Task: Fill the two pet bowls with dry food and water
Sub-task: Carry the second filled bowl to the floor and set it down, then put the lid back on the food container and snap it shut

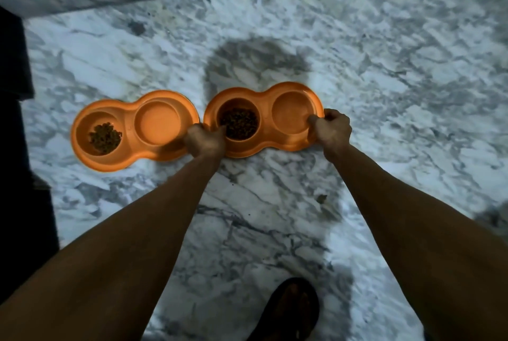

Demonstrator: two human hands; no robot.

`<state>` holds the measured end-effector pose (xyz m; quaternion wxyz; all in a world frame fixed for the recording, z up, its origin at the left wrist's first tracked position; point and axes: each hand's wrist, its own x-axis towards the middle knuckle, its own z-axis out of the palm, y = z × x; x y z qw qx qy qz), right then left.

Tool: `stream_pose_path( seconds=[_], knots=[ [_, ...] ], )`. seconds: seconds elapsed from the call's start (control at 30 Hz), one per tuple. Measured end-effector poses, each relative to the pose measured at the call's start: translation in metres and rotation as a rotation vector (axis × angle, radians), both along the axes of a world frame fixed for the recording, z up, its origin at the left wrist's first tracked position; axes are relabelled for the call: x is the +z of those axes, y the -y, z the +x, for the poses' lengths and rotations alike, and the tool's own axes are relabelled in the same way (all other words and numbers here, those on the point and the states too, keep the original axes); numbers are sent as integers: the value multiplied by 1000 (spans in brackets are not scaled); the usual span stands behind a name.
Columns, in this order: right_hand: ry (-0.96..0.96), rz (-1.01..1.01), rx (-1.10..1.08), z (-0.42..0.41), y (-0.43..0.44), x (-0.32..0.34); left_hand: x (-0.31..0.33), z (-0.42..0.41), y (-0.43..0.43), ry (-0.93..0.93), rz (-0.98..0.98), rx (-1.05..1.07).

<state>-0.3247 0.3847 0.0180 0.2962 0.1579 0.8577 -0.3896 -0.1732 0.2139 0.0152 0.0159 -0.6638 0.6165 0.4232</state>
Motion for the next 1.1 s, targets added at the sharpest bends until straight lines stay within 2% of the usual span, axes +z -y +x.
stream_pose_path(
  seconds=[0.23, 0.43, 0.53, 0.7, 0.83, 0.97, 1.1],
  knots=[
    [31, -7, 7, 0, 2, 2, 5, 1, -5, -57, 15, 63],
    [7, -3, 35, 10, 13, 72, 71, 13, -3, -152, 113, 81],
    [2, -18, 81, 16, 31, 130, 136, 19, 7, -114, 82, 32],
    [12, -91, 162, 36, 74, 267, 282, 37, 34, -52, 21, -55],
    [47, -135, 169, 68, 101, 395, 406, 68, 47, -85, -24, -66],
    [65, -228, 157, 109, 130, 534, 540, 115, 67, -136, -57, 27],
    [7, -305, 288, 160, 166, 644, 647, 164, 103, -231, -170, 24]
  ],
)
